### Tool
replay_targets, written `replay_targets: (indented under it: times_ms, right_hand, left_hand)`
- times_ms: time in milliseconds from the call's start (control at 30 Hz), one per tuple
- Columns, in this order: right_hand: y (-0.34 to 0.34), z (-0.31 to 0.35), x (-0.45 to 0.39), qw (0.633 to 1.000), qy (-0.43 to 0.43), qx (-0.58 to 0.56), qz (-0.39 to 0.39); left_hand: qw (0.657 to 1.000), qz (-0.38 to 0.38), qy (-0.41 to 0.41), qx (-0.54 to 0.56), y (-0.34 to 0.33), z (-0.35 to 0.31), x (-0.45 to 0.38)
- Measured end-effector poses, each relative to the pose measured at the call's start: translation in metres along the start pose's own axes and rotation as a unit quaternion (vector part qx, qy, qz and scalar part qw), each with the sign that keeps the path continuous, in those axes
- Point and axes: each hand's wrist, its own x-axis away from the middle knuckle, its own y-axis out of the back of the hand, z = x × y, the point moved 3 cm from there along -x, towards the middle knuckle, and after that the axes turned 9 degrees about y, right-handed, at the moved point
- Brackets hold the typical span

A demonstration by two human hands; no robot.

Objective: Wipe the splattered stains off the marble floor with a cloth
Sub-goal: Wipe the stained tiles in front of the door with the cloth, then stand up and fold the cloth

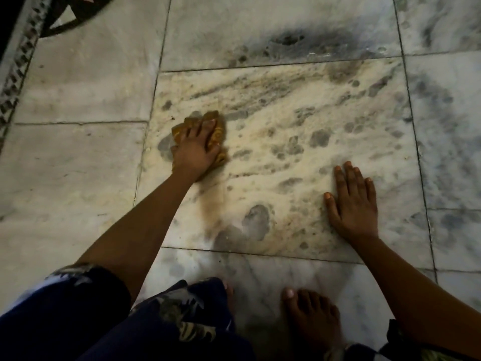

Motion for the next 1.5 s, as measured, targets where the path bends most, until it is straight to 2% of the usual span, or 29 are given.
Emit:
replay_targets:
  times_ms: [167,333,400,467,500,567,633,700,767,800,933,1167,1367,1500]
  right_hand:
    - [0.002,0.0,-0.002,0.999,-0.002,-0.041,0.002]
    - [0.009,0.007,-0.007,0.998,0.021,-0.055,0.008]
    - [0.013,0.016,-0.011,0.998,0.032,-0.059,0.001]
    - [0.016,0.026,-0.016,0.997,0.033,-0.075,-0.007]
    - [0.017,0.031,-0.018,0.996,0.034,-0.082,-0.01]
    - [0.021,0.041,-0.023,0.994,0.044,-0.097,-0.014]
    - [0.026,0.048,-0.033,0.992,0.059,-0.11,-0.017]
    - [0.029,0.056,-0.042,0.99,0.069,-0.122,-0.02]
    - [0.03,0.063,-0.048,0.987,0.073,-0.142,-0.024]
    - [0.03,0.066,-0.05,0.986,0.073,-0.149,-0.026]
    - [0.03,0.08,-0.062,0.982,0.069,-0.173,-0.033]
    - [0.024,0.096,-0.1,0.979,0.061,-0.19,-0.033]
    - [0.011,0.115,-0.143,0.978,0.074,-0.196,0.002]
    - [0.038,0.131,-0.156,0.979,0.085,-0.182,0.018]
  left_hand:
    - [1.0,0.0,-0.005,-0.023,-0.013,0.005,0.056]
    - [0.997,0.017,-0.073,-0.011,-0.029,-0.005,0.103]
    - [0.99,0.029,-0.131,0.042,-0.031,-0.007,0.115]
    - [0.972,0.047,-0.163,0.161,-0.028,-0.007,0.12]
    - [0.958,0.057,-0.153,0.235,-0.025,-0.007,0.121]
    - [0.923,0.076,-0.096,0.366,-0.013,-0.009,0.122]
    - [0.872,0.107,-0.011,0.477,-0.001,-0.012,0.118]
    - [0.785,0.176,0.083,0.588,0.004,-0.009,0.105]
    - [0.665,0.263,0.154,0.682,0.009,-0.007,0.097]
    - [0.615,0.28,0.182,0.714,0.014,-0.006,0.095]
    - [0.516,0.273,0.214,0.783,0.028,0.003,0.079]
    - [0.388,0.279,0.206,0.854,0.027,0.006,0.041]
    - [0.364,0.263,0.247,0.859,0.031,0.007,0.005]
    - [0.361,0.276,0.27,0.849,0.056,0.002,0.0]
